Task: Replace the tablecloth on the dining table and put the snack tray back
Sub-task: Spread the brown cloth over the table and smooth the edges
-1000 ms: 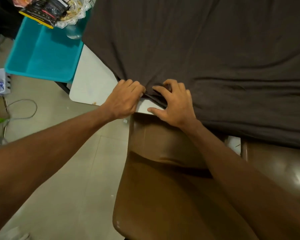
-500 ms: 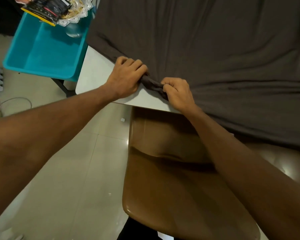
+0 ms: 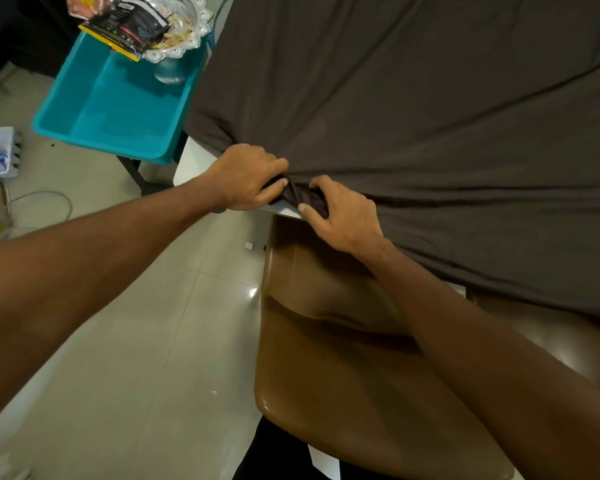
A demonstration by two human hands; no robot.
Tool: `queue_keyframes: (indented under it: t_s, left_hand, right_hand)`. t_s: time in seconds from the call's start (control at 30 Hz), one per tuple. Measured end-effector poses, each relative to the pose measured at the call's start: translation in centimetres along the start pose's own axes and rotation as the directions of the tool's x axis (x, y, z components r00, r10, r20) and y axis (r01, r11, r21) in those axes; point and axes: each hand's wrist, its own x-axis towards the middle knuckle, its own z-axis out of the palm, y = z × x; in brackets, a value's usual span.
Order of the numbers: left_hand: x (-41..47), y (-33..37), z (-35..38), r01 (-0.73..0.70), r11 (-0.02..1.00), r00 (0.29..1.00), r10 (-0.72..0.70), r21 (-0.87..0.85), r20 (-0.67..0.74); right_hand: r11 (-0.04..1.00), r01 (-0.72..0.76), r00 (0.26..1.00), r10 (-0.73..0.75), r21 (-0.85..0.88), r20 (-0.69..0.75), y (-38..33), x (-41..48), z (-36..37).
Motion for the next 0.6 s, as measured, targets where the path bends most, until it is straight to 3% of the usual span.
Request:
queue_keyframes:
  t_s: [0.1,0.17,0.23,0.3,0.43,0.5,0.6]
  left_hand:
    - [-0.4,0.3,0.0,0.113,0.987,0.993,-0.109,-0.113,0.038]
    - [0.0,0.5,-0.3,0.164,0.967,0.985,-0.149,-0.194,0.087]
    - [0.1,0.7,-0.9,0.142,0.970,0.988,-0.126,-0.195,0.092]
    - [-0.2,0.5,-1.2,0.086,0.992,0.992,-0.077,-0.091,0.099]
    - [-0.7,0.5,-0.3,0.070,0.996,0.992,-0.076,0.063,0.103]
    - [-0.9,0.2,-0.1,0.095,0.989,0.993,-0.102,0.117,0.061]
    - [-1.9,-0.4,-0.1,0.173,0.984,0.985,-0.173,0.045,0.010]
  right_hand:
    - [0.985,0.096,0.991,-0.108,-0.141,-0.078,-1.4,0.1,0.9]
    - [0.986,0.040,0.993,-0.057,-0.162,-0.105,-2.0,0.6,1.1]
    - [0.997,0.008,0.988,-0.019,-0.072,-0.153,-2.4,1.2,1.0]
    - [0.997,0.053,0.985,-0.061,-0.055,-0.160,-2.4,1.6,0.5]
    - [0.993,0.112,0.993,-0.111,0.040,-0.026,-1.6,1.4,-0.8]
    - [0.982,0.041,0.999,-0.039,0.186,-0.013,-0.9,1.3,-1.4]
    - [0.935,-0.080,0.996,0.060,0.346,0.068,-0.2,1.6,-2.1]
